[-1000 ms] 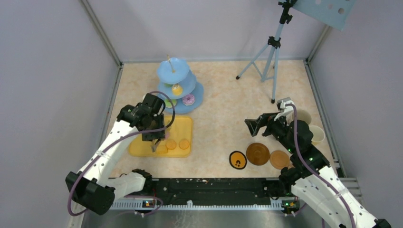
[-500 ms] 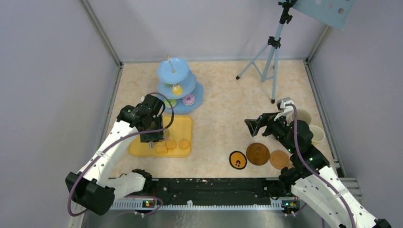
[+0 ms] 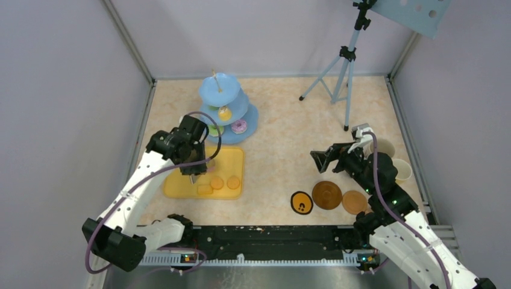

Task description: Serve the afternoon tea

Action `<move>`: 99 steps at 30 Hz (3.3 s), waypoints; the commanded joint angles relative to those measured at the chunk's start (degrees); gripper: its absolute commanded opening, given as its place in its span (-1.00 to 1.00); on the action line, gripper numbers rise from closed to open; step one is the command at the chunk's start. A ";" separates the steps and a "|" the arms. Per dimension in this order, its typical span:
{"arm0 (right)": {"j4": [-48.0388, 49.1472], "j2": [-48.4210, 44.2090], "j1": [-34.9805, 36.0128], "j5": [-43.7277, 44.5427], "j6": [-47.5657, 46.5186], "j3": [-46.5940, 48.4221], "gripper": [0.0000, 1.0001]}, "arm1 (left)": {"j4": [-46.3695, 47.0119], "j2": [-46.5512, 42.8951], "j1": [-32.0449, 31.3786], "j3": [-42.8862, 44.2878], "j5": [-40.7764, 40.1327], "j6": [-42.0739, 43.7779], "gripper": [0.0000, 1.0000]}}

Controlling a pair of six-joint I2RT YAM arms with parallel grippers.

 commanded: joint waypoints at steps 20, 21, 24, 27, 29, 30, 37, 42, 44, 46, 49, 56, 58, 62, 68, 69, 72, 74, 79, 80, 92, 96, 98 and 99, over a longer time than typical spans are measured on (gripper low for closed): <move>1.15 0.52 0.49 0.10 0.10 0.86 0.94 | 24.31 23.14 -10.98 31.70 -9.85 10.79 -0.30; 1.10 0.56 0.48 0.10 0.04 0.81 0.94 | 25.14 23.98 -10.97 31.90 -10.32 11.07 -0.30; 1.25 0.58 0.47 0.10 0.07 0.81 0.94 | 25.36 26.80 -10.92 33.87 -11.92 11.56 -0.29; 1.47 0.61 0.48 0.10 0.04 0.53 0.94 | 25.83 28.29 -10.88 34.69 -13.73 12.08 -0.29; 1.65 0.85 0.43 0.10 0.02 0.42 0.94 | 25.93 29.18 -10.83 34.89 -14.66 12.37 -0.27; 1.70 1.01 0.44 0.10 0.06 0.50 0.94 | 25.23 29.87 -10.67 35.33 -15.16 12.19 -0.26; 1.76 1.20 0.44 0.10 0.00 0.44 0.94 | 23.19 31.00 -10.48 35.79 -15.38 11.69 -0.09; 1.78 1.16 0.43 0.10 0.03 0.42 0.94 | 22.12 29.59 -10.48 36.87 -13.77 11.38 0.03; 1.78 1.16 0.43 0.10 0.08 0.46 0.94 | 21.67 28.57 -10.46 36.95 -12.68 11.05 0.04; 1.75 1.17 0.44 0.10 0.02 0.51 0.94 | 20.87 27.16 -10.55 36.86 -11.01 10.60 0.04; 1.53 1.21 0.43 0.10 0.06 0.52 0.94 | 19.98 24.43 -10.70 35.66 -6.78 10.02 0.04; 1.62 1.02 0.43 0.10 0.02 0.38 0.94 | 13.24 14.82 -10.82 30.73 4.02 11.33 0.05; 2.02 1.10 0.44 0.05 0.03 0.18 0.94 | 9.67 12.15 -10.79 29.40 4.72 11.74 0.04; 2.69 1.58 0.43 -0.63 -0.04 0.15 0.94 | 2.09 7.63 -10.78 25.32 4.61 11.21 0.04; 2.81 1.74 0.46 -1.35 -0.09 0.29 0.94 | -7.76 4.40 -10.75 17.12 2.20 7.05 0.04; 2.87 1.74 0.48 -1.53 -0.11 0.33 0.94 | -7.68 3.96 -10.75 15.65 3.01 6.95 0.04; 2.76 1.68 0.43 -1.75 -0.16 0.29 0.94 | -6.96 3.22 -10.74 11.96 5.57 5.90 0.03; 2.61 1.46 0.43 -1.81 -0.11 0.34 0.94 | -7.04 4.16 -10.70 10.54 7.58 5.56 0.03; 2.51 1.13 0.43 -1.77 0.03 0.24 0.94 | -6.03 5.82 -12.01 8.39 11.87 4.20 0.00; 2.50 1.13 0.45 -1.81 0.09 0.27 0.94 | -6.15 6.04 -12.36 8.32 12.14 3.90 0.00; 3.03 1.57 0.45 -1.73 0.16 -0.11 0.94 | -6.10 8.34 -15.42 7.78 10.07 2.06 0.02; 2.99 1.47 0.43 -1.52 0.17 -0.15 0.94 | -5.47 9.46 -15.96 8.18 8.04 2.01 -0.03; 2.94 1.46 0.48 -1.56 0.11 -0.11 0.94 | -5.54 9.98 -16.33 8.12 7.64 1.80 -0.04; 2.90 1.41 0.47 -1.55 0.10 -0.12 0.94 | -5.56 10.17 -16.59 8.11 7.30 1.76 -0.04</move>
